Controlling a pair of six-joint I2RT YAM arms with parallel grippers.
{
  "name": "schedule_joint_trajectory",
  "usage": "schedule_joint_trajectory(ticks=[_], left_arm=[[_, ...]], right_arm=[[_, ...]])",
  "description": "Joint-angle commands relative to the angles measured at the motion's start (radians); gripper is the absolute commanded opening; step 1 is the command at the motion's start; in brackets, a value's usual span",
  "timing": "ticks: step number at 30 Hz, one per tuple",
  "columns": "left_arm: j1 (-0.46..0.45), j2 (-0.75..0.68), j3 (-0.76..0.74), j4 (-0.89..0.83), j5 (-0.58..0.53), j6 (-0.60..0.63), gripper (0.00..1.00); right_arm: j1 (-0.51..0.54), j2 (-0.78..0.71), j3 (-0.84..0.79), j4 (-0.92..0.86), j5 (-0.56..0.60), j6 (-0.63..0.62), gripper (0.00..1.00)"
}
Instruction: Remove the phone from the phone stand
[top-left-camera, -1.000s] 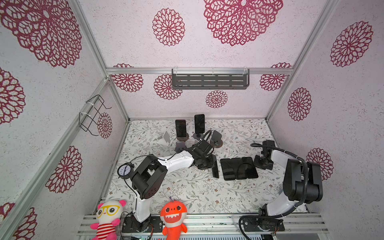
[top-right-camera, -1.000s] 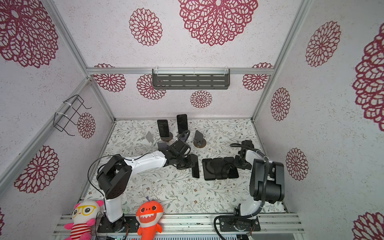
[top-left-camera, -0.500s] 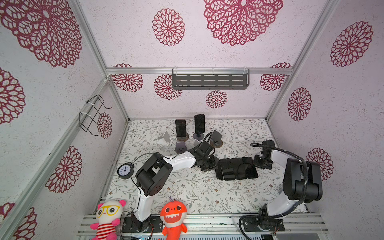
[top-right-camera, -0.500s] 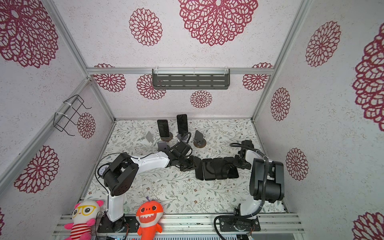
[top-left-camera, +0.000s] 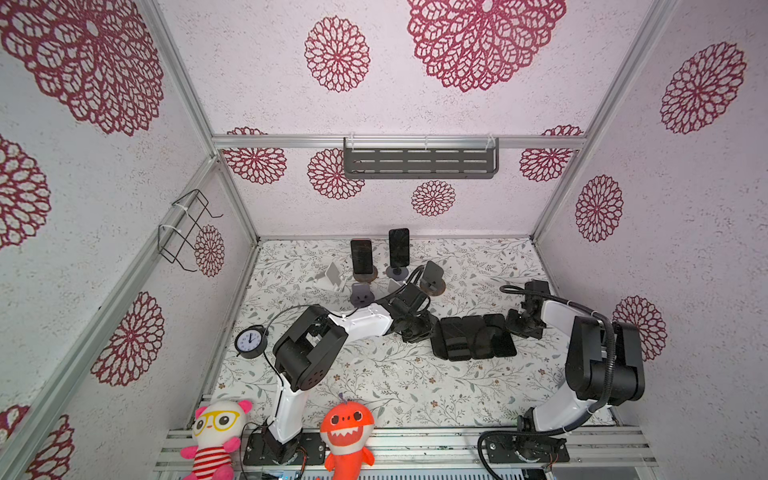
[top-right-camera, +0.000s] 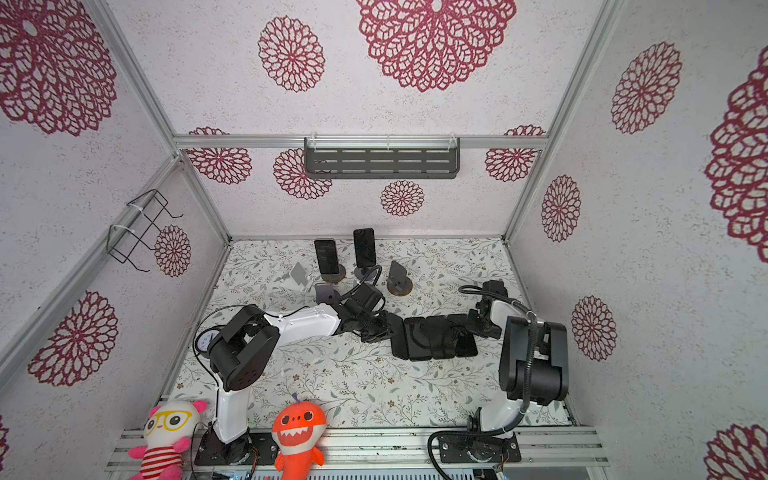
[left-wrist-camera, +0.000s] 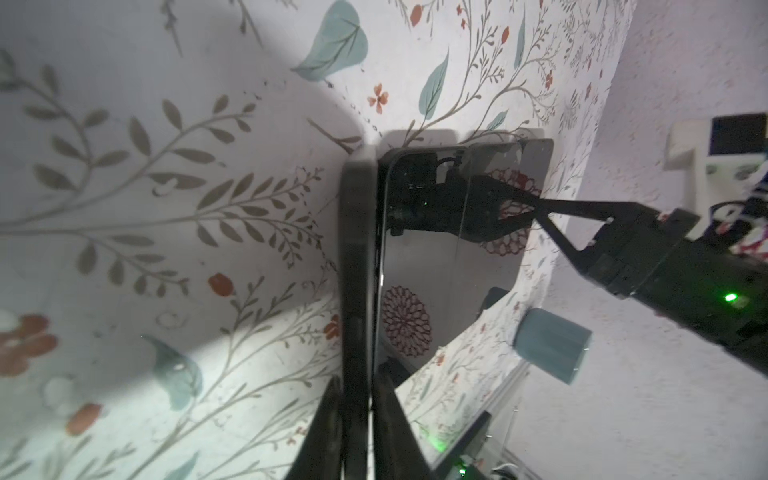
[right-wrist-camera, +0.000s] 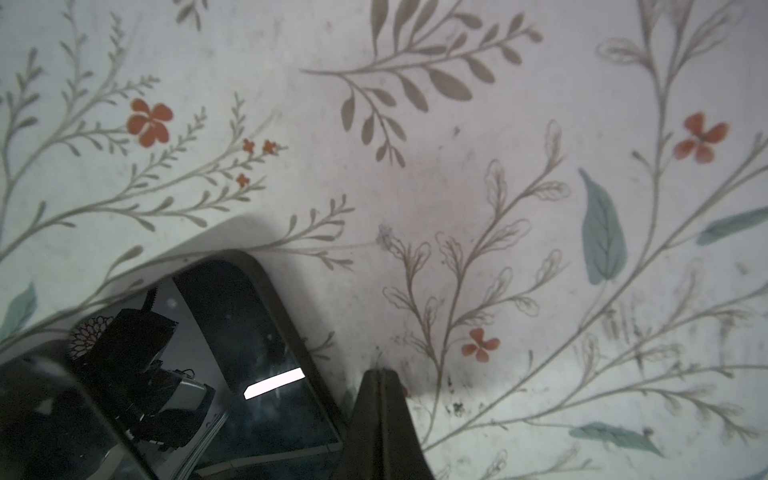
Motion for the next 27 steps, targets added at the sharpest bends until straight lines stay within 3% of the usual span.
schedule_joint_trajectory(ticks=[1,6,10,12,27], left_arm=[[-0.006,0.023,-0.005,0.0,-0.032,0.002,0.25],[-0.006,0.039,-0.001,-0.014,-0.029,0.008,0.35],[-0.008,0.035,-0.01,-0.015,-0.043,0.011,0.58],[-0.008,0.031,-0.006,-0.025,-0.052,0.016,0.63],[-0.011,0.007,0.016,-0.075,-0.078,0.06,0.82]], right_arm=[[0.0,0.004,-0.014,-0.006,-0.018,0.025,0.0],[0.0,0.002,-0.029,-0.003,-0.02,0.025,0.0],[0.001,0.001,-0.033,0.002,-0.024,0.026,0.0],[0.001,0.003,-0.032,0.005,-0.027,0.028,0.0],[0.01,-0.021,-0.008,-0.007,-0.022,0.03,0.0]])
